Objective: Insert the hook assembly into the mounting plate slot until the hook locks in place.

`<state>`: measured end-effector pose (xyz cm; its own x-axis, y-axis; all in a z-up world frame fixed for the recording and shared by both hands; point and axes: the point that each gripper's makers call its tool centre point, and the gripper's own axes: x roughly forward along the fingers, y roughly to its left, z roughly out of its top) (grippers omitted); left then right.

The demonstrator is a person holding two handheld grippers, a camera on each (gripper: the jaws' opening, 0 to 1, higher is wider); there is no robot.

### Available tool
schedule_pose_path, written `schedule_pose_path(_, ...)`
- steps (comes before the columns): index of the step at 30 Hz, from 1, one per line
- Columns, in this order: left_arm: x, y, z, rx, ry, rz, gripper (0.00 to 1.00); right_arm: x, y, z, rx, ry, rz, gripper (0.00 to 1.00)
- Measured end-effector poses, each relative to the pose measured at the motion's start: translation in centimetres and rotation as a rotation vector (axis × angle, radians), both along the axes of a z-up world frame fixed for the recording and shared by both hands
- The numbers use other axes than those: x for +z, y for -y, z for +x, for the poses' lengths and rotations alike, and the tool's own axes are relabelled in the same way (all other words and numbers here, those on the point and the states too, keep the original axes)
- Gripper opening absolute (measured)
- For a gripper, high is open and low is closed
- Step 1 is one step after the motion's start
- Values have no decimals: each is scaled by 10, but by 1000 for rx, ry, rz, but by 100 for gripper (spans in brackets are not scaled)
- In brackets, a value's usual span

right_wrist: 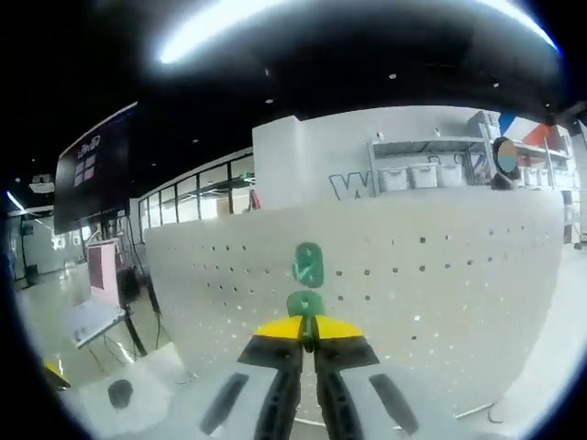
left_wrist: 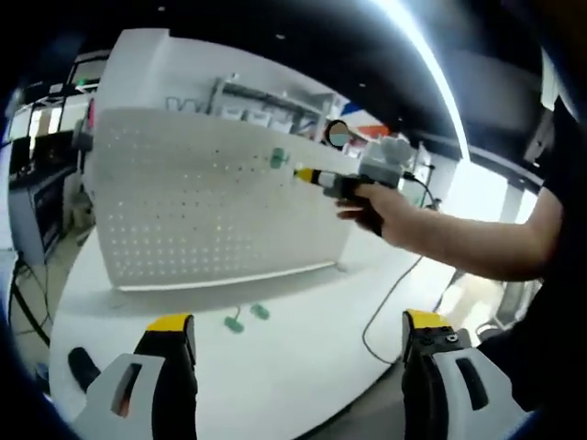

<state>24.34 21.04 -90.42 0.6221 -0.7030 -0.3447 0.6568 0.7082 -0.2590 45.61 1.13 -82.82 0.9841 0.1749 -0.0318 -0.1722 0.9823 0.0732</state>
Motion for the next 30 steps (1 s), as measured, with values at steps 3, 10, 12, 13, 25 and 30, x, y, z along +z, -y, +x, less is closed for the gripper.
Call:
schedule_pose_path(3,-3,-3,1,3,-3,13,95,3,7,6,-17,7,10,0)
schedule_pose_path(10,-4,-6,2,13,-11,2,95,9,22,20,-63,17,73,0)
schedule_pose_path(12,-5,-7,2,19,-15,-2,95,12,25,24,-70,23,61,0)
schedule_pose_path(13,-6,-8,2,21,-16,-4,95,14,28,26,-78,30,61,0)
schedule_pose_path(25,-10,-22,11,49,-28,-11,95,27,39,42,-127,65,80,0)
schedule_pose_path(30,-13,-24,12,46,-36,-5,94,24,38,46,-146,71,77,0)
